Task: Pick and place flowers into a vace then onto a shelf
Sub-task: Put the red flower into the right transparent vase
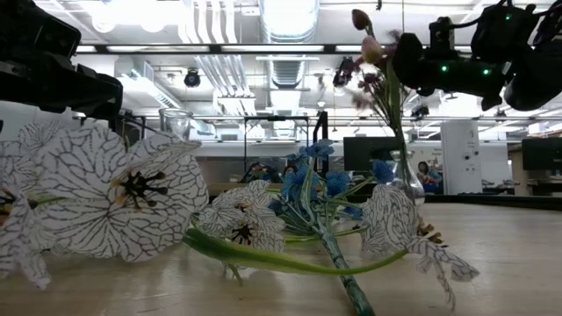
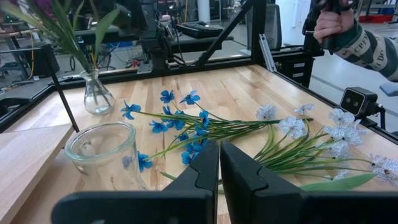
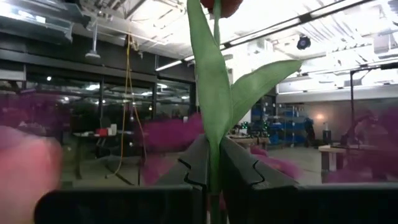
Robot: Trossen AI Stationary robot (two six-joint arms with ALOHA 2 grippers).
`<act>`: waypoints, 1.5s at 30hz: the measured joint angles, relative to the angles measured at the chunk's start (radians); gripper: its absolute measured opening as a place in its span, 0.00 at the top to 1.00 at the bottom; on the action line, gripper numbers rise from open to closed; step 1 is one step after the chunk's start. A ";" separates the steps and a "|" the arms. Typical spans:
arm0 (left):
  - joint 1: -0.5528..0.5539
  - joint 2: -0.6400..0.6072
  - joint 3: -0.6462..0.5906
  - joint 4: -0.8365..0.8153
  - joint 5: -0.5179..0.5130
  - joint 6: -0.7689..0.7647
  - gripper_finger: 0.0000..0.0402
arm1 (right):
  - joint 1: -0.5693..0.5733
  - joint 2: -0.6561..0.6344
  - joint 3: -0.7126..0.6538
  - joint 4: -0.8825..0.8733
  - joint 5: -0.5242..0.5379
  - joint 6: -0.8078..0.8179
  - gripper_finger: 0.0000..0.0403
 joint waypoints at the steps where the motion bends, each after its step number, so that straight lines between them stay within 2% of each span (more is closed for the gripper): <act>1: 0.000 0.000 0.000 0.000 0.000 0.000 1.00 | -0.002 0.003 0.001 0.000 0.000 0.000 0.96; 9: 0.000 0.000 0.000 0.000 0.000 0.000 1.00 | -0.002 0.007 0.032 0.001 -0.015 -0.008 0.96; 30: 0.000 0.000 0.000 0.000 0.000 0.000 1.00 | -0.002 0.153 -0.006 0.001 -0.019 -0.022 0.96; 42: 0.000 0.000 0.000 0.000 0.000 0.000 1.00 | -0.002 0.166 -0.037 0.001 -0.022 -0.008 0.95; 45: 0.000 0.000 0.000 0.000 0.000 0.000 1.00 | -0.002 0.166 -0.037 0.001 -0.022 -0.006 0.93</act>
